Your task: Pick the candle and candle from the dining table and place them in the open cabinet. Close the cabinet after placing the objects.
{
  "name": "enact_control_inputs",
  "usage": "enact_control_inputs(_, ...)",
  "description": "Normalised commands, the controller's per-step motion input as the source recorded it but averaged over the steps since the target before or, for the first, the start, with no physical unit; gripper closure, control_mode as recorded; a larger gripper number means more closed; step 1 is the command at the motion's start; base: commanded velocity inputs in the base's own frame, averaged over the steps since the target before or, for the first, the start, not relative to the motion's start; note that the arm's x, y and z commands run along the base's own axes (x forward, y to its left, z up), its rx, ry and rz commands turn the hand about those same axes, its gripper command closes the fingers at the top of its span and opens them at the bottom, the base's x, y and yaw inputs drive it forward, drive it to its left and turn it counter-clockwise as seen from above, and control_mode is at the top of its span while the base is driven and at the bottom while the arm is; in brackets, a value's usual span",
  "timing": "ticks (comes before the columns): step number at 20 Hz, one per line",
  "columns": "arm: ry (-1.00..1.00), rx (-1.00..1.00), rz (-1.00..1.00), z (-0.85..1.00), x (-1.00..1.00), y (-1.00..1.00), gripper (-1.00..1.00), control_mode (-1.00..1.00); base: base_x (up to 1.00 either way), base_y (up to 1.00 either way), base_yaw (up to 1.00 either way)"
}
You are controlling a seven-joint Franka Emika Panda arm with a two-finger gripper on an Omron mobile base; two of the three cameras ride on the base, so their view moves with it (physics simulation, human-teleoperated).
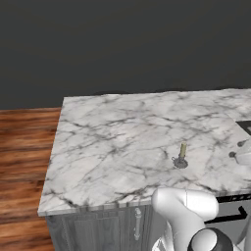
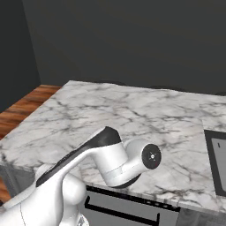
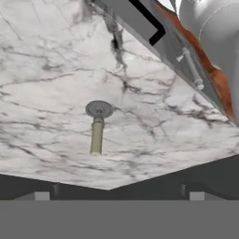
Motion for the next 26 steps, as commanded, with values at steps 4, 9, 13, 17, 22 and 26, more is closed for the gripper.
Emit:
enact_control_inputs(4,-0.04,0.00,0.14,-0.43,0.30,0.10,-1.00,-1.00,0.00,0.00,0.00)
enact_control_inputs(9,0.00,-0.03,0.01,-0.46,0.33,0.17,-1.00,-1.00,0.00,0.00,0.00)
enact_control_inputs(13,-0.04,0.00,0.01,-0.44,0.25,0.04,-1.00,-1.00,0.00,0.00,0.00)
enact_control_inputs(17,-0.01,0.00,0.00,-0.32,0.18,0.01,-1.00,-1.00,0.00,0.00,0.00)
enact_control_inputs(22,-0.01,0.00,0.04,-0.20,0.13,0.00,-1.00,-1.00,0.00,0.00,0.00)
enact_control_inputs(26,0.00,0.00,0.12,-0.23,0.26,0.00,-1.00,-1.00,0.00,0.00,0.00)
